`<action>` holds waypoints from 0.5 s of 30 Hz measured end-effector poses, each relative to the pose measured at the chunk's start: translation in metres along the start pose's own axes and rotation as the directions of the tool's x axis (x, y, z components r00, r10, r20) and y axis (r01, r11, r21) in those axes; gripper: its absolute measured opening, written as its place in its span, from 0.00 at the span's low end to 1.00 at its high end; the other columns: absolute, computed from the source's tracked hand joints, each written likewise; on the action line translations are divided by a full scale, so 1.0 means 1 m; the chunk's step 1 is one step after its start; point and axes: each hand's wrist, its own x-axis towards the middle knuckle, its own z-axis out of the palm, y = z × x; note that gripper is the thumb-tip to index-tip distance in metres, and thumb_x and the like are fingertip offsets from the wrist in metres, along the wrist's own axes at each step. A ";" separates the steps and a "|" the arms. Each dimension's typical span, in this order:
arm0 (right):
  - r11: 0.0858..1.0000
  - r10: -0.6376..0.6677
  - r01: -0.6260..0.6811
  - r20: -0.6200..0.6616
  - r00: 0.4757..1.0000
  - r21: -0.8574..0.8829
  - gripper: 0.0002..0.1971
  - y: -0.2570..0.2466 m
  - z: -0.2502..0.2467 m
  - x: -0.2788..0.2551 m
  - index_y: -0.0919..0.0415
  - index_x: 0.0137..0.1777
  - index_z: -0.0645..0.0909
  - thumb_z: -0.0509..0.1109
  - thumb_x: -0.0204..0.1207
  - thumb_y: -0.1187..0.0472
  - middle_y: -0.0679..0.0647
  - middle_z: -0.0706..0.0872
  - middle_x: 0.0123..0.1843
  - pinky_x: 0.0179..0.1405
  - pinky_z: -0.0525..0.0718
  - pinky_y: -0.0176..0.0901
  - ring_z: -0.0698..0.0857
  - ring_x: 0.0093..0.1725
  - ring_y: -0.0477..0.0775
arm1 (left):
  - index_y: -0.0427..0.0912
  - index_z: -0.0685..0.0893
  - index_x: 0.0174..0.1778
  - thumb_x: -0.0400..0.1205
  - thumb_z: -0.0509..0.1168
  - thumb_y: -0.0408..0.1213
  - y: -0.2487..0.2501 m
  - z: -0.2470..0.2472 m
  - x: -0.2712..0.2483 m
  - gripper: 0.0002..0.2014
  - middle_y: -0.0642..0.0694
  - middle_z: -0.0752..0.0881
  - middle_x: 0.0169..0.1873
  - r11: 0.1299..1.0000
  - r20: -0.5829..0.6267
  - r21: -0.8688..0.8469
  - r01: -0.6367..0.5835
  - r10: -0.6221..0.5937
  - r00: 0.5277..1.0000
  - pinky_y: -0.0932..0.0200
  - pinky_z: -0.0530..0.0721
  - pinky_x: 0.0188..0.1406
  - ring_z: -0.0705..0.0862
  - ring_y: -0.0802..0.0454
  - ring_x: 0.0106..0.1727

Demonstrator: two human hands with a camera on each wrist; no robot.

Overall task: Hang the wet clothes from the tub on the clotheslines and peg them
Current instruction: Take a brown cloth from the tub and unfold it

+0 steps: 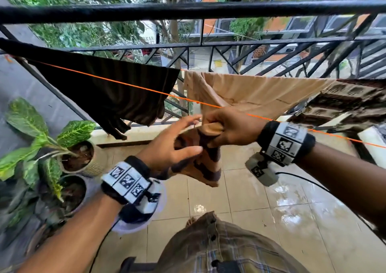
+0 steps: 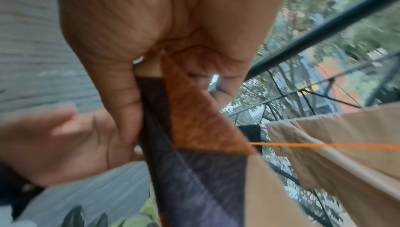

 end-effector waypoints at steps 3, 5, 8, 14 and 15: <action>0.992 -0.052 0.041 -0.093 0.994 -0.117 0.16 -0.005 0.007 0.005 0.50 0.39 0.71 0.79 0.64 0.60 0.43 0.75 0.33 0.36 0.77 0.50 0.73 0.35 0.46 | 0.57 0.77 0.67 0.69 0.74 0.61 0.006 0.023 0.019 0.31 0.50 0.89 0.56 0.972 -0.069 -0.197 0.126 -0.142 0.987 0.50 0.85 0.61 0.88 0.56 0.59; 0.987 -0.078 0.041 -0.236 0.969 -0.158 0.21 0.002 0.013 0.001 0.47 0.44 0.67 0.79 0.62 0.53 0.42 0.75 0.32 0.32 0.74 0.49 0.71 0.33 0.50 | 0.52 0.84 0.58 0.69 0.74 0.62 0.002 0.030 0.023 0.26 0.49 0.91 0.44 0.944 -0.129 -0.275 0.182 -0.224 0.966 0.50 0.86 0.47 0.88 0.57 0.45; 0.986 -0.018 0.075 -0.356 0.934 0.147 0.25 0.017 0.025 -0.010 0.48 0.47 0.66 0.81 0.62 0.57 0.46 0.72 0.28 0.27 0.70 0.49 0.69 0.29 0.51 | 0.45 0.89 0.44 0.74 0.70 0.57 0.006 0.032 0.028 0.17 0.45 0.88 0.33 0.984 -0.166 -0.120 0.132 -0.151 0.974 0.51 0.81 0.38 0.81 0.59 0.35; 0.780 0.200 0.063 -0.344 0.917 0.623 0.24 0.046 0.051 -0.037 0.64 0.52 0.70 0.83 0.65 0.67 0.47 0.77 0.35 0.37 0.76 0.39 0.76 0.37 0.46 | 0.34 0.83 0.46 0.86 0.62 0.37 0.034 0.028 0.039 0.09 0.50 0.82 0.35 0.964 -0.173 -0.255 -0.076 0.032 0.984 0.65 0.76 0.43 0.79 0.59 0.39; 0.789 0.217 0.021 -0.311 0.925 0.613 0.22 0.054 0.056 -0.041 0.65 0.54 0.73 0.82 0.66 0.66 0.47 0.78 0.36 0.38 0.76 0.38 0.76 0.37 0.45 | 0.35 0.83 0.47 0.86 0.61 0.35 0.037 0.027 0.040 0.08 0.52 0.82 0.36 0.962 -0.160 -0.260 -0.090 0.049 0.986 0.66 0.76 0.45 0.80 0.59 0.41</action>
